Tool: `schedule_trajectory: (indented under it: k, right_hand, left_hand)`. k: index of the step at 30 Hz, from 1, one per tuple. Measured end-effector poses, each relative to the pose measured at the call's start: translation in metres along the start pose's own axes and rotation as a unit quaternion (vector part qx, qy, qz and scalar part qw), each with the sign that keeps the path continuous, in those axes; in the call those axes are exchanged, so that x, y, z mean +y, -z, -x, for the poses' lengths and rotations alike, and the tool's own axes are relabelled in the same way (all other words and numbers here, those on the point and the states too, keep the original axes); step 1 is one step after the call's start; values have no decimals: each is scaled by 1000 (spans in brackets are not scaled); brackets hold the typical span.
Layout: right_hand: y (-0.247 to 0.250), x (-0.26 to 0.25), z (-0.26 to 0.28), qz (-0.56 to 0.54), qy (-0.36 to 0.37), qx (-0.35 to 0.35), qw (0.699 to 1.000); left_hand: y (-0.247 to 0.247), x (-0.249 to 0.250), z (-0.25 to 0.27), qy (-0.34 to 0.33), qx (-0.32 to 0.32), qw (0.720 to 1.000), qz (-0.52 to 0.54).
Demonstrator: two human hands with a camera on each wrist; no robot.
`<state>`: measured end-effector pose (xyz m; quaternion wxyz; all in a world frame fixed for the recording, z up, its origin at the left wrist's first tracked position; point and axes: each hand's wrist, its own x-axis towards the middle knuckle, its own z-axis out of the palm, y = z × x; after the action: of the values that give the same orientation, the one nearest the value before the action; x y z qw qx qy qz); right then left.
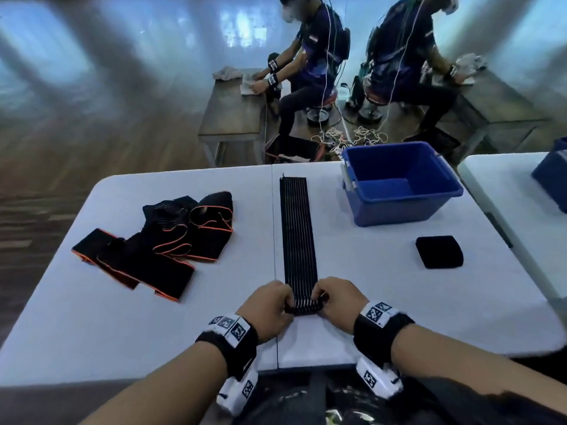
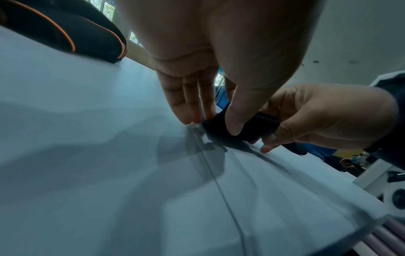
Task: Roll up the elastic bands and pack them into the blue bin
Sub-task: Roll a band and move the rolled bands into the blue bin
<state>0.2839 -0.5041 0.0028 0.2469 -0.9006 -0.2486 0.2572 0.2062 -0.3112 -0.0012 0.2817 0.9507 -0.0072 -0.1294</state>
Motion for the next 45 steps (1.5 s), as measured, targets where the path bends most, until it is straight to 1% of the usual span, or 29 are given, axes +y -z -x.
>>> schedule_trajectory:
  k: [5,10,13,16,18,22,25,28,30,35,41,45]
  right_hand:
    - [-9,16,12,-10,2,6,1000]
    - [-17,27,22,-6,25,7,1000]
    - [-20,30,28,-65,-9,21,998]
    - [-19,30,27,-119,-50,48,990]
    - [-18,27,24,-134,-68,55,987]
    - [-19,23,16,-111,-87,51,989]
    - [-18,21,15,-68,-95,35,992]
    - [-19,20,14,-47,-96,25,994]
    - [-20,19,14,-43,-97,25,994]
    - [-21,13,17,-57,-96,33,993]
    - [-22,11,20,-9,-70,29,997]
    - [-22,9,23,39,-43,-3,998]
  left_hand:
    - [-14,3,9,-9,17,1000,12]
    - [-25,2,17,-3,31,999,12]
    - [-29,1,22,50,57,996,51]
    - [-31,0,20,124,86,979,139]
    - [-30,1,17,159,92,969,167]
    - [-29,2,9,187,83,968,148]
    - [-27,4,5,201,73,967,139]
    - [-23,6,5,202,49,975,77]
    - [-22,7,6,206,45,976,51]
    - [-23,9,6,204,77,973,72]
    - [-23,13,5,152,61,986,14]
    - [-23,13,7,95,36,994,-46]
